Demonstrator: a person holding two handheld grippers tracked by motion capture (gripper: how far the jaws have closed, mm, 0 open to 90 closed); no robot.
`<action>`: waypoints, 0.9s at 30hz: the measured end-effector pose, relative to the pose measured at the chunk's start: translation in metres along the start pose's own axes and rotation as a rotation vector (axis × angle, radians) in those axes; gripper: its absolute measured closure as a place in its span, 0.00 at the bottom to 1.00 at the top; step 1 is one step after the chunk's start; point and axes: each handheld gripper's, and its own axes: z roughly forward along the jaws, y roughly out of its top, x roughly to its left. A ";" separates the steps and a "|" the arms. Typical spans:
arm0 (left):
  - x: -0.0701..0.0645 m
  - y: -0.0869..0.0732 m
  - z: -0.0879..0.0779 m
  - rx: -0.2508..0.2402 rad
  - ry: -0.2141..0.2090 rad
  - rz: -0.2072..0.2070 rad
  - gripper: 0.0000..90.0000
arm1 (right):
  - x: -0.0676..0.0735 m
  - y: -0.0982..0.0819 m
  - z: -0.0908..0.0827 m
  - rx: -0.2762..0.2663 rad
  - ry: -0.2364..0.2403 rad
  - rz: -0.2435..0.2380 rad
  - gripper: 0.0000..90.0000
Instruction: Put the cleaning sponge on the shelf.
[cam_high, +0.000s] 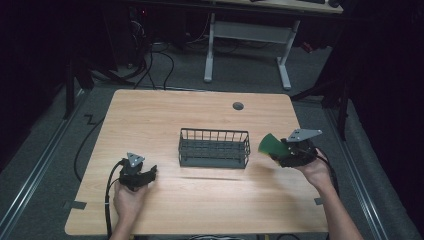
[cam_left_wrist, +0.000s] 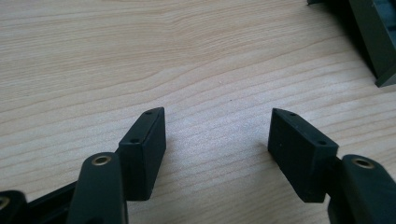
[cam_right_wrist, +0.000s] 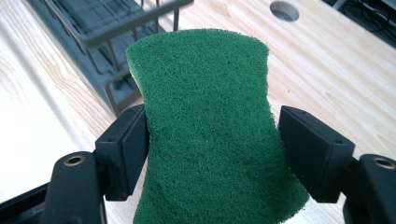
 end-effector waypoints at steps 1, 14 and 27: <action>0.000 0.000 0.000 0.000 0.000 0.000 0.42 | 0.000 0.002 -0.002 -0.004 0.002 -0.002 0.30; 0.000 0.000 0.000 0.000 -0.002 0.001 0.41 | 0.006 0.043 -0.026 -0.051 0.021 -0.079 0.30; 0.000 0.000 0.000 0.000 -0.003 0.001 0.41 | 0.026 0.100 -0.004 -0.056 0.052 -0.216 0.30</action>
